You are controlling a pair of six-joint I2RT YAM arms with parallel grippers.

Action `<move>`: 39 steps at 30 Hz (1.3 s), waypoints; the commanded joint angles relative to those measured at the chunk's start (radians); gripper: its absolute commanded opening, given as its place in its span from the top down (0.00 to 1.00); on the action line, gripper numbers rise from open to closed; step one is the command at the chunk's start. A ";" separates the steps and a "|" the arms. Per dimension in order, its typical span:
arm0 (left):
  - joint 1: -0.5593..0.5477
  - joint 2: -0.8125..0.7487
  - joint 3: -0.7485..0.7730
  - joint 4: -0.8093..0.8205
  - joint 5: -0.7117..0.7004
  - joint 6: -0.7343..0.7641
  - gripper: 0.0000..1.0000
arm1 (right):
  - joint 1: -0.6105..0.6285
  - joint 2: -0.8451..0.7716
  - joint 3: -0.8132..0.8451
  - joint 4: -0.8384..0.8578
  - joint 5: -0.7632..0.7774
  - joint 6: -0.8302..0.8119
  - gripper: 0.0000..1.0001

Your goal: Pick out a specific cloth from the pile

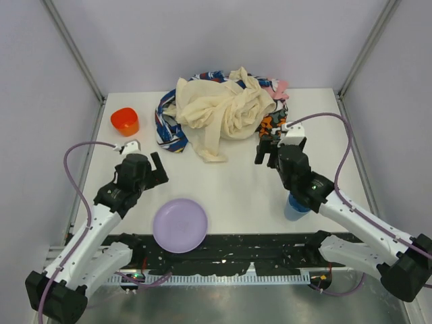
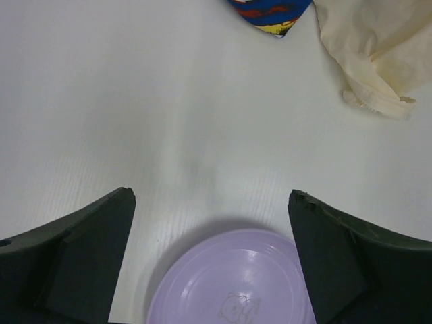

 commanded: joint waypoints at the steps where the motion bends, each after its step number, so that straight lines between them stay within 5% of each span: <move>1: 0.012 0.047 0.038 0.095 0.047 0.037 0.00 | -0.004 0.084 0.082 0.189 -0.240 -0.275 0.05; 6: 0.019 0.076 0.020 0.133 0.058 0.048 0.00 | -0.004 0.338 0.307 0.113 -0.645 -0.786 0.05; 11: 0.054 0.072 -0.048 0.190 0.064 0.076 0.00 | -0.003 0.683 0.687 -0.068 -0.634 -0.991 0.05; 18: 0.120 0.079 -0.082 0.212 0.096 0.068 0.00 | -0.003 1.136 1.042 -0.237 -0.551 -1.186 0.05; 29: 0.145 0.148 -0.078 0.224 0.096 0.049 0.00 | 0.000 1.610 1.467 -0.294 -0.008 -1.433 0.00; 32: 0.148 0.162 -0.071 0.230 0.113 0.051 0.00 | 0.000 1.632 1.470 -0.036 0.159 -1.462 0.55; 34: 0.151 0.167 -0.063 0.232 0.118 0.053 0.00 | 0.010 1.603 1.479 0.030 0.172 -1.444 0.77; 39: 0.153 0.176 -0.051 0.267 0.164 0.066 0.00 | 0.059 1.344 1.418 0.035 0.014 -1.247 0.95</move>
